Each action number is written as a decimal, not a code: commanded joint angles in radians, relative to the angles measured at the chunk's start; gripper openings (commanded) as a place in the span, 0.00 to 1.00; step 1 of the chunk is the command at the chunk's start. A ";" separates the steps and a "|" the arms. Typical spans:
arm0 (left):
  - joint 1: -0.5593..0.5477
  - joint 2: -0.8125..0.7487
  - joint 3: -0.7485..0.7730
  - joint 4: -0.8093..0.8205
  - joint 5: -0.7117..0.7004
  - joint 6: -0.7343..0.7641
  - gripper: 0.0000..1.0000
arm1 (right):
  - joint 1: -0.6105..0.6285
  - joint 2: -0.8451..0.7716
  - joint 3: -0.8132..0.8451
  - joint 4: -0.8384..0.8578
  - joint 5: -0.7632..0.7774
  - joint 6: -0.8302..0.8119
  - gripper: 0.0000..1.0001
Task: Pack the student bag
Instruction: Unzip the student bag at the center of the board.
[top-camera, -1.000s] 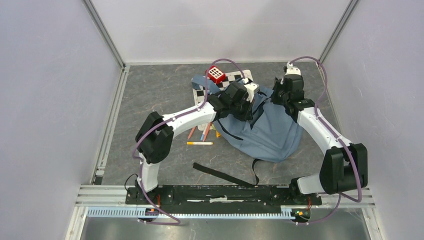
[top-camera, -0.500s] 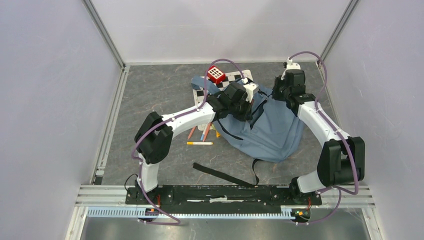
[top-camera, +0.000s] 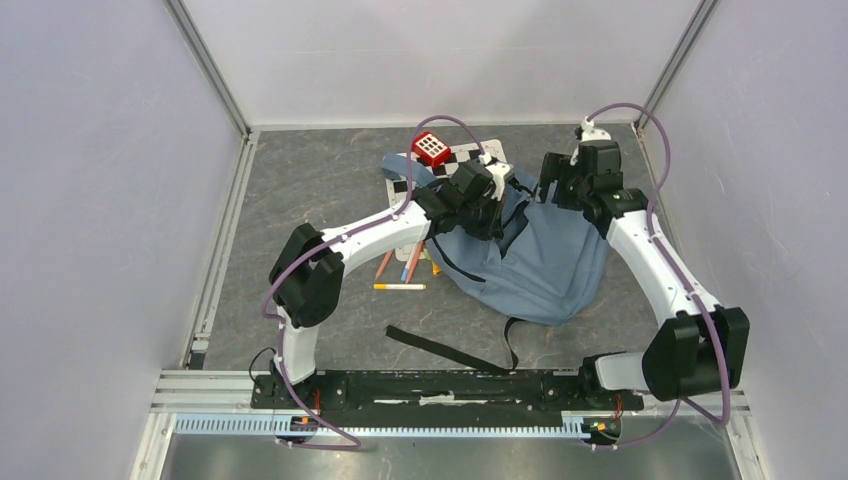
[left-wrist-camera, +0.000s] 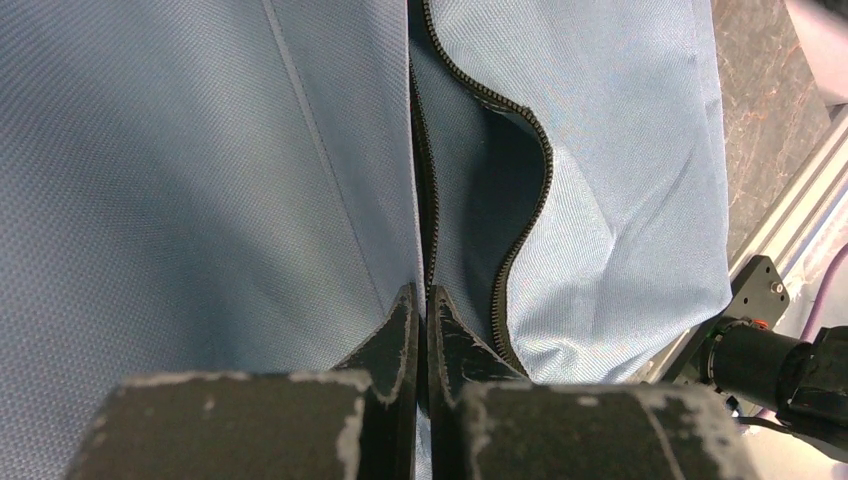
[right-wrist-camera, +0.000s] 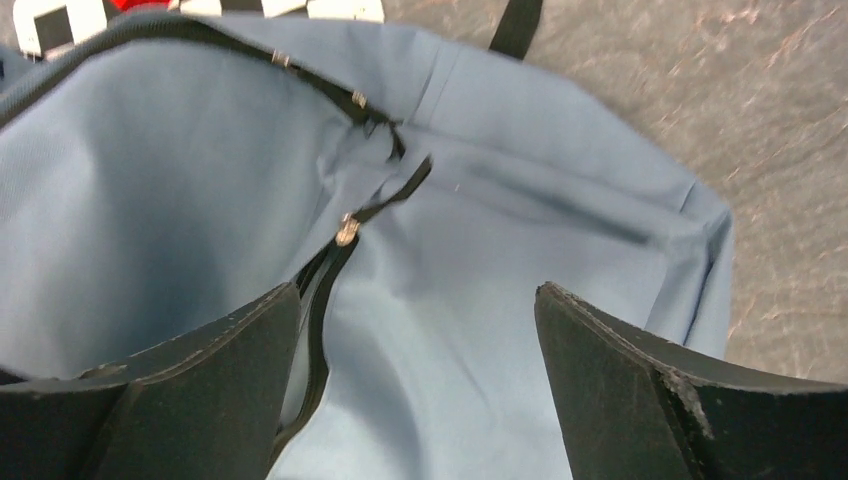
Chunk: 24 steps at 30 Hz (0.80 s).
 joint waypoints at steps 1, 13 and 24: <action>0.004 -0.010 0.008 -0.005 0.049 -0.055 0.02 | 0.068 -0.065 -0.028 -0.121 0.032 0.063 0.92; 0.004 -0.021 -0.046 0.088 0.089 -0.093 0.02 | 0.223 0.033 0.000 -0.188 0.245 0.090 0.88; 0.006 -0.035 -0.084 0.120 0.084 -0.098 0.02 | 0.252 0.134 0.114 -0.290 0.405 0.028 0.70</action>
